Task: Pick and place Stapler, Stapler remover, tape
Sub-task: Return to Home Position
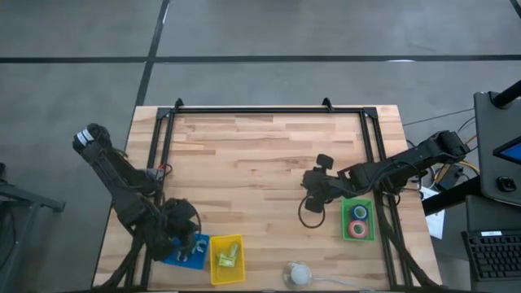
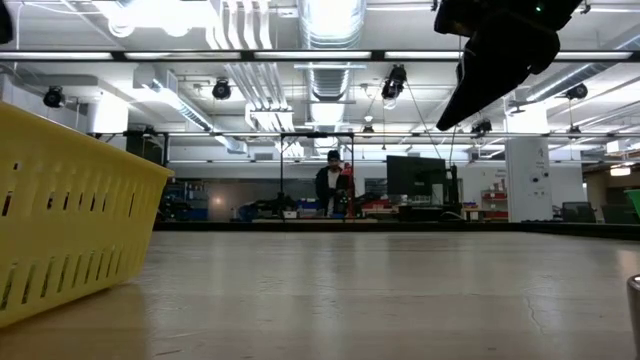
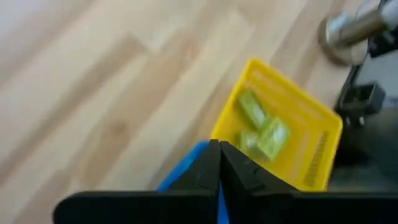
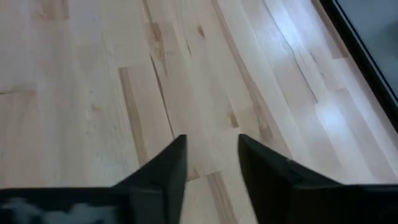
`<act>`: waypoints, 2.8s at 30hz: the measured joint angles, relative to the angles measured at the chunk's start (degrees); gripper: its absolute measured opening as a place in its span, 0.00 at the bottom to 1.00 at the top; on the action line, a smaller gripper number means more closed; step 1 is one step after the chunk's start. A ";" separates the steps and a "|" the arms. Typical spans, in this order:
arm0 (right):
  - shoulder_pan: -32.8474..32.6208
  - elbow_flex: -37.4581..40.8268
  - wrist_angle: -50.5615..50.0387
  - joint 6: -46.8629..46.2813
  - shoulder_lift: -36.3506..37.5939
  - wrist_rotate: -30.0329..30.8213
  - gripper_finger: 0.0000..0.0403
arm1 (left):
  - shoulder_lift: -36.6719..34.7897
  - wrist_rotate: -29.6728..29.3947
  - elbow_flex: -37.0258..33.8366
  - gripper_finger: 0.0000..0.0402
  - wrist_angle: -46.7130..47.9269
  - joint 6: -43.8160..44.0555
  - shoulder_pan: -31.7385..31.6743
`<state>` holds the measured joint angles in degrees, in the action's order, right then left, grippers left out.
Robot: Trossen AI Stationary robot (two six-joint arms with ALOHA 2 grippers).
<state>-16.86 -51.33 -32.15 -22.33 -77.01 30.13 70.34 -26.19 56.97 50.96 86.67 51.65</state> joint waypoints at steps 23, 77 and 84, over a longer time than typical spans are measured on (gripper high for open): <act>0.00 7.84 33.34 13.92 1.66 -14.65 0.02 | 0.96 1.72 -25.33 0.01 -81.15 -74.37 -31.00; 8.41 48.05 26.54 27.15 73.09 -22.92 0.02 | -70.29 3.88 -55.23 0.04 -51.36 -84.55 -35.79; 8.41 48.26 27.02 28.26 71.92 -19.33 0.02 | -69.61 3.18 -55.19 0.04 -50.75 -85.84 -35.79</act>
<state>-8.45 -3.07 -5.14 5.93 -5.09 10.80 0.73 -23.01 1.78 0.21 0.83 15.86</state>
